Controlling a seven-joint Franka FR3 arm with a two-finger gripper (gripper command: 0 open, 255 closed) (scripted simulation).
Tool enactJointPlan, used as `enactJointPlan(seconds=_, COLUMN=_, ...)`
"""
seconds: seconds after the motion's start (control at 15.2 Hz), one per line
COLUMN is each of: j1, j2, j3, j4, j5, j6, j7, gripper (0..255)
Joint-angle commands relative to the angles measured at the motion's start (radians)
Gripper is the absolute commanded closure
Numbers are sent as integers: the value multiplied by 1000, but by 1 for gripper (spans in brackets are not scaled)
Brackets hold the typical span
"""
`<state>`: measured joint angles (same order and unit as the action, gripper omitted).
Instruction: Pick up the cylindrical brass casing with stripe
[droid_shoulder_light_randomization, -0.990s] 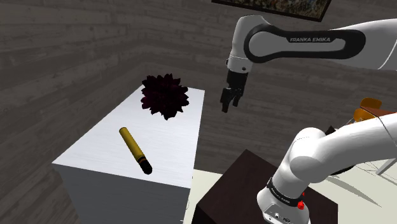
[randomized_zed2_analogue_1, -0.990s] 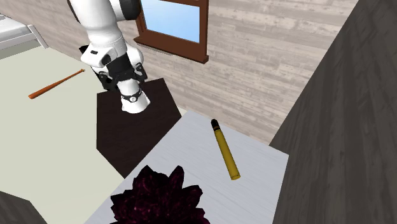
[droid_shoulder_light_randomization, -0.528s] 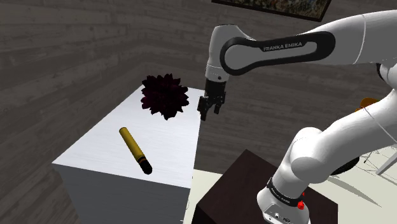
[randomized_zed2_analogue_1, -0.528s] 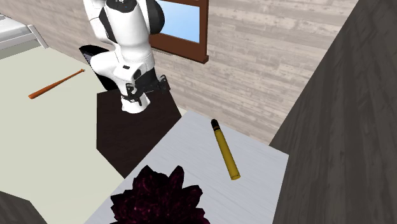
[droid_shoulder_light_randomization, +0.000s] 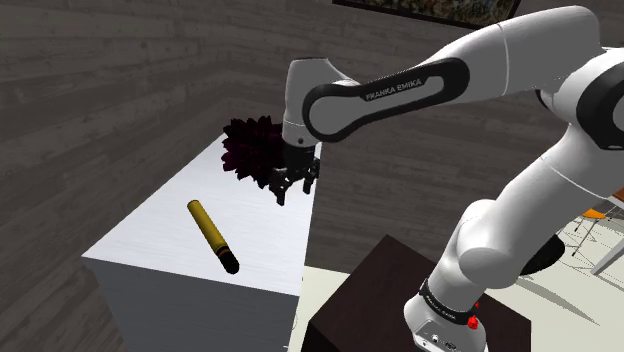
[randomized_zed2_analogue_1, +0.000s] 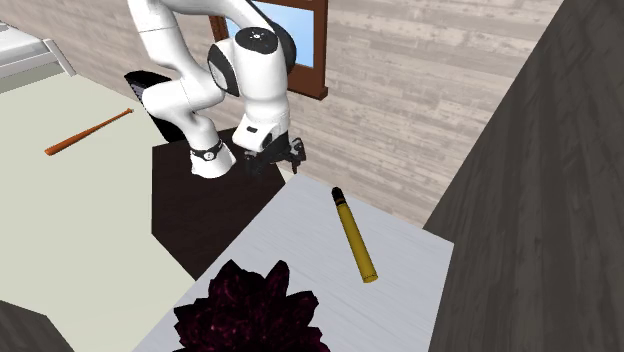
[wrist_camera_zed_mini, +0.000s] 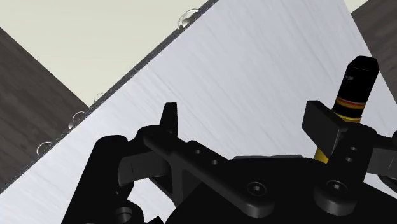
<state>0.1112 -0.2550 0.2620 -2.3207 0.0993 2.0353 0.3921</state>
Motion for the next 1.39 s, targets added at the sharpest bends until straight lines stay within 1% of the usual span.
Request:
enactJointPlan(seconds=0.0, j1=3, j2=79, j3=25, j4=43, j5=-16, j6=41, j7=50, gripper=0)
enactJointPlan(seconds=0.26, j1=17, j2=230, j3=65, j4=144, j5=-68, j6=93, j7=156, gripper=0)
enactJointPlan(seconds=0.53, j1=45, j2=386, j3=84, j4=267, j5=-137, j6=124, j7=262, gripper=0)
enactJointPlan(seconds=0.99, j1=132, j2=667, j3=71, j4=543, j5=-254, j6=120, j7=418, gripper=0)
enactJointPlan(seconds=1.06, j1=140, j2=685, j3=68, j4=564, j5=-260, j6=117, j7=426, gripper=0)
enactJointPlan(seconds=1.32, j1=144, j2=712, j3=61, j4=548, j5=-272, j6=159, j7=433, gripper=0)
